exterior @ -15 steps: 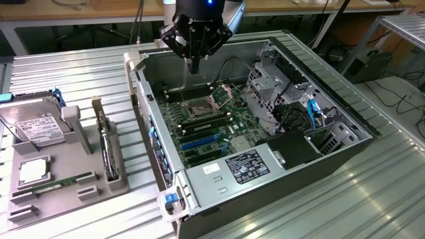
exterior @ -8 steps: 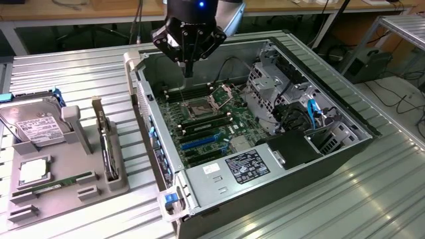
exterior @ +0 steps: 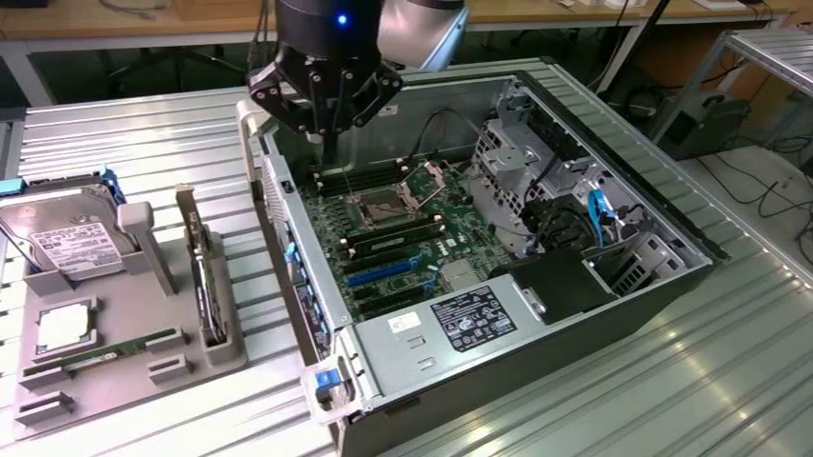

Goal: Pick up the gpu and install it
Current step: 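Reach for the gpu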

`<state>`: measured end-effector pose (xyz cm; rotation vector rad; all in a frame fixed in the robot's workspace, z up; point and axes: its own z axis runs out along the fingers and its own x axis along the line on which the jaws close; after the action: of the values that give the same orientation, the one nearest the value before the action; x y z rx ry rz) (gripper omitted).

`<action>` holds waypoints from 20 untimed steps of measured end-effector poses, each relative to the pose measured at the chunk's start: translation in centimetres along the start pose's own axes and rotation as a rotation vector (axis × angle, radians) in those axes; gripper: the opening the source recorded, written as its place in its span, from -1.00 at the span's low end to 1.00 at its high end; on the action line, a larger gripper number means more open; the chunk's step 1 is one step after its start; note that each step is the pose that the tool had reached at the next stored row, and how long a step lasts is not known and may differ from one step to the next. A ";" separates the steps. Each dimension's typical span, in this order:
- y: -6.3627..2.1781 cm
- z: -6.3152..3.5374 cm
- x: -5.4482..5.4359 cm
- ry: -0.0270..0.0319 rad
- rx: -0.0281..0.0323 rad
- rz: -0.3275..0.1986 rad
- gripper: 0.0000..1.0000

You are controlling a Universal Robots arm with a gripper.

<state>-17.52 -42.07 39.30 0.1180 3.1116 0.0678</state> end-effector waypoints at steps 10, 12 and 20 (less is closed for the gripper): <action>-1.40 0.50 5.5 -0.0001 0.0020 0.000 -0.79; -1.57 0.65 6.5 -0.0002 0.0027 0.000 -0.79; -1.94 1.50 10.3 -0.0004 0.0050 0.000 -0.79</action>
<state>-27.94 -43.15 37.45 0.1180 3.1116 0.0600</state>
